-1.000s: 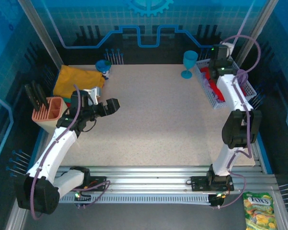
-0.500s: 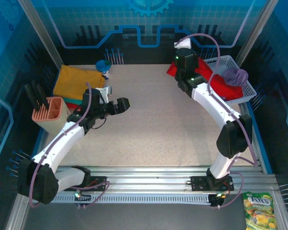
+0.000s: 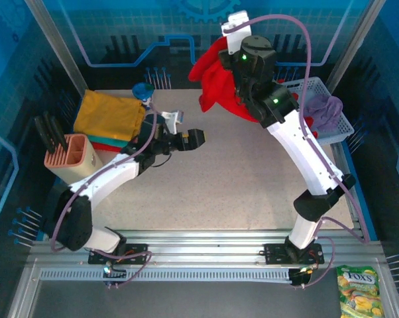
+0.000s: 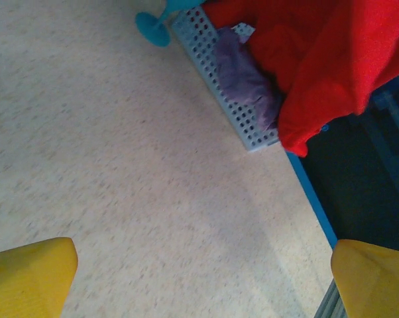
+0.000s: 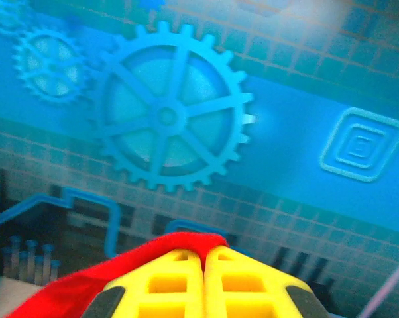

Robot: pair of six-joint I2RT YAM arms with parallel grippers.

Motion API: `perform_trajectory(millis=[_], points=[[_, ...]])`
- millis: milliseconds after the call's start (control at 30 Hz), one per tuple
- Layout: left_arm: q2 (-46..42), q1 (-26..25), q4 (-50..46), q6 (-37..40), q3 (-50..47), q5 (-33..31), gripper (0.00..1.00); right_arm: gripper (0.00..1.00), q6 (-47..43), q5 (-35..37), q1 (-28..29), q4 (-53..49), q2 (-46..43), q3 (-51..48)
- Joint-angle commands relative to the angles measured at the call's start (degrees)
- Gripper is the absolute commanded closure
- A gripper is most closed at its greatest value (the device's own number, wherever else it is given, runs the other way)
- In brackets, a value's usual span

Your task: Fold and stack the t-shirts

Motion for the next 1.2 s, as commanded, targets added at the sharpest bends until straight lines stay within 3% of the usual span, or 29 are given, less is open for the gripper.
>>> perform_trajectory(millis=[0,167,267,367,500,700,767,833,933,1000,1033,1167], points=[[4.27,-0.67,9.68,-3.39,6.07,2.18,0.01,1.0,7.37,-7.54,1.87,-6.98,1.25,2.76],[8.7,-0.85,11.32,-4.31,10.85,2.05,0.01,1.0,20.14,-24.45,2.53,-7.21,1.88,0.68],[7.55,-0.82,8.48,-1.72,11.51,0.87,0.01,1.0,22.44,-27.54,4.94,-7.18,4.02,2.91],[4.0,-0.54,2.28,2.52,11.35,-2.2,0.01,1.0,21.08,-26.69,7.16,-9.25,6.85,7.43],[-2.96,0.12,-8.65,5.82,10.08,-9.27,0.01,0.99,23.72,-24.17,7.43,-10.65,8.35,4.97],[-11.1,1.1,-22.05,6.26,6.78,-13.43,0.01,0.98,31.82,-17.35,7.46,-8.46,3.81,-15.88],[-13.53,1.23,-25.12,6.86,5.78,-14.8,0.01,0.98,34.17,-18.74,7.51,-4.29,1.35,-24.56],[-15.61,1.4,-27.05,6.96,4.63,-16.64,0.01,0.91,35.55,-20.02,7.85,-2.12,-0.35,-30.33],[-16.86,2.25,-28.84,7.59,3.99,-17.86,0.01,0.6,35.93,-22.94,7.88,-3.3,-1.48,-35.67],[-16.3,2.89,-31.02,7.78,4.97,-18.23,0.01,0.1,35.34,-21.13,7.88,-6.9,-2.1,-38.2],[-15.97,3.12,-31.9,7.88,5.47,-18.25,0.01,0.0,35.34,-20.38,7.28,-8.78,-2.4,-39.1],[-12.75,5.01,-36.29,8.08,7.91,-15.96,0.01,0.0,37.97,-16.7,4.53,-15.44,-6.33,-45.81]])
